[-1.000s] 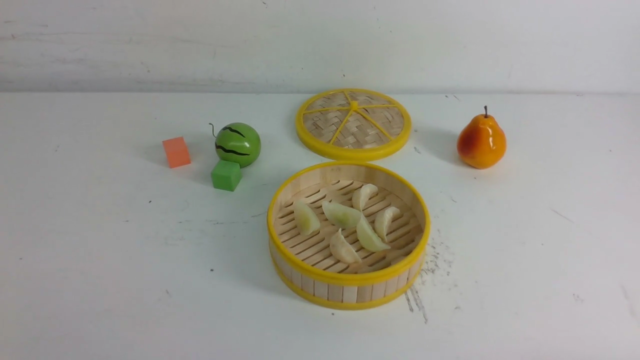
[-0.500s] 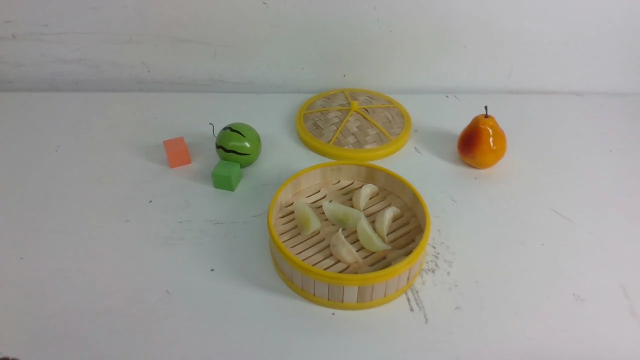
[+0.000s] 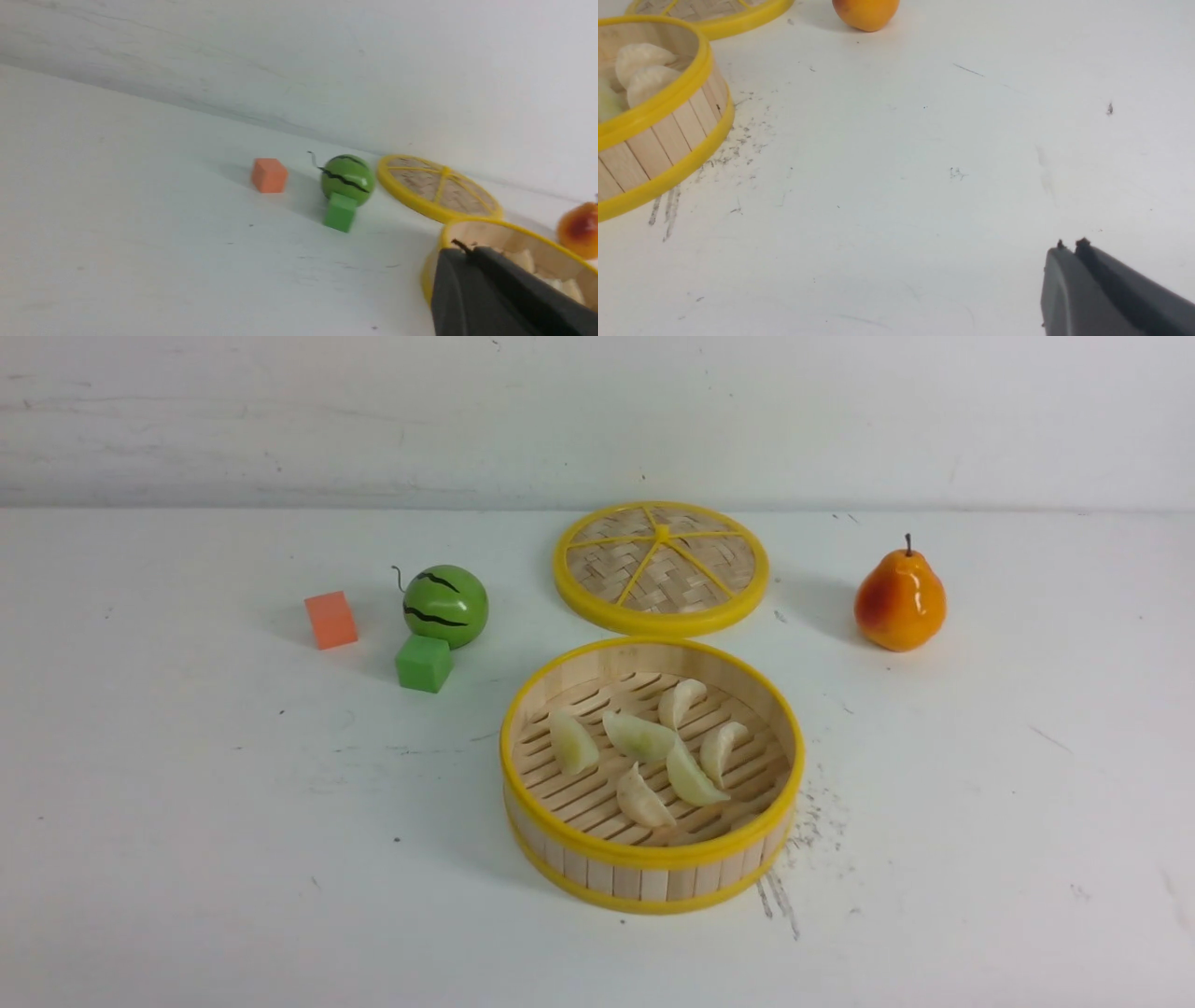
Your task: Put the dumplings into the steamer on the white table.
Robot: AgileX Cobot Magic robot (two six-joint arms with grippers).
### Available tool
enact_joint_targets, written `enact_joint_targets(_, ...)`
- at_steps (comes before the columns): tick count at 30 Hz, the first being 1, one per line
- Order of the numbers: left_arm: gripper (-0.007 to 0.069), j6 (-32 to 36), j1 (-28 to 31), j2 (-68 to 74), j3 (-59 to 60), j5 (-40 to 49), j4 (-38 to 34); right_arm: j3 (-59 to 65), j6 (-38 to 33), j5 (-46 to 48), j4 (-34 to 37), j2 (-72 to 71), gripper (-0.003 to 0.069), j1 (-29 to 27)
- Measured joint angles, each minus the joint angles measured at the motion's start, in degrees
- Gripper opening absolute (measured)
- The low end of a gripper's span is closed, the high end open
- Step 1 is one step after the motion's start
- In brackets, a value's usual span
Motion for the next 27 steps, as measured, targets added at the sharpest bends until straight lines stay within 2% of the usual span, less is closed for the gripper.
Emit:
enact_joint_targets(6, -0.0014, 0.54, 3.08, -2.33, 5.75, 0.89, 0.0, 0.0, 0.0, 0.0, 0.0, 0.0, 0.0013, 0.0)
enact_joint_targets(15, -0.0014, 0.86, 3.25, -2.33, 6.7, 12.56, 0.55, 0.0, 0.0, 0.0, 0.0, -0.07, 0.0022, 0.0)
enact_joint_targets(27, -0.0014, 1.14, 5.47, -2.33, 6.75, 13.07, 0.59, 0.0, 0.0, 0.0, 0.0, -0.07, 0.0031, 0.0)
